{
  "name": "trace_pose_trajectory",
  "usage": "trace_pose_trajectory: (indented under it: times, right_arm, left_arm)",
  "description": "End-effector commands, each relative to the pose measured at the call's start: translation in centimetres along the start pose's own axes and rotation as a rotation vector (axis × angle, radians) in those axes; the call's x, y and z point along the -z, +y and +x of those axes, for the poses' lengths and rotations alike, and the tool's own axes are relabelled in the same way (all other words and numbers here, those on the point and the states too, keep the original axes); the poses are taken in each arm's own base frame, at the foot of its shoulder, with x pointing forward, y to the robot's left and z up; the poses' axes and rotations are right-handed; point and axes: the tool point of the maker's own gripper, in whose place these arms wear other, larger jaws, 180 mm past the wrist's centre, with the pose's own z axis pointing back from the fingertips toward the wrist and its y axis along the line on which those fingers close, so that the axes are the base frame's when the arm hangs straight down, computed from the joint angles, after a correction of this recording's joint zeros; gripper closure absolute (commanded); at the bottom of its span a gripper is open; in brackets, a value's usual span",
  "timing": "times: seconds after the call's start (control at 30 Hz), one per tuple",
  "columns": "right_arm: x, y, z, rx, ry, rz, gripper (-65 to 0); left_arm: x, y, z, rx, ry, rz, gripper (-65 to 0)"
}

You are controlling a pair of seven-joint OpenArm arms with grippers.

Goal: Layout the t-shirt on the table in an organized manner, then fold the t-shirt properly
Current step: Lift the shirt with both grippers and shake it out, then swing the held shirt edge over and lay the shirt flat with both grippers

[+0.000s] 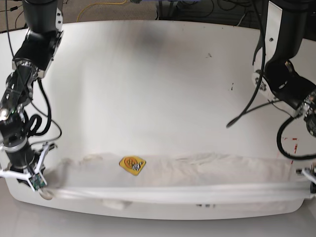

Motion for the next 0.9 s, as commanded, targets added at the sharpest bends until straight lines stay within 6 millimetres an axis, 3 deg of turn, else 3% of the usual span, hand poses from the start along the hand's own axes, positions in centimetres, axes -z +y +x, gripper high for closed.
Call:
trace_pose_trajectory:
  times: [0.0,0.13,0.27,0.37,0.63,0.87]
  right_arm:
    - [-0.8,-0.2,-2.2,0.042,0.057,-0.05,-2.7]
    - [-1.5,2.7,-5.7,0.103,0.111,0.001,-2.5]
    - [-2.4,5.4,-9.0,0.135,0.175,0.049,-2.5]
    - [-3.2,6.9,-11.0,0.165,0.222,0.073,-2.5]
    - [-5.0,10.3,-14.4,0.179,0.318,0.14,-2.4]
    - [-6.7,13.7,-16.6,0.208,0.381,0.208,-2.4]
  left_arm:
    - [-0.9,1.8,-2.5,0.023,0.044,0.08,-1.8]
    - [-0.8,0.5,-8.6,0.017,0.169,0.058,-1.8]
    - [-2.1,0.2,-14.9,0.016,0.302,0.064,-1.8]
    - [-2.9,0.1,-18.4,0.023,0.384,0.062,-1.8]
    - [-5.4,-0.2,-25.1,0.056,0.548,0.047,-1.8]
    - [-6.6,-0.9,-28.2,0.09,0.588,0.021,-1.8]
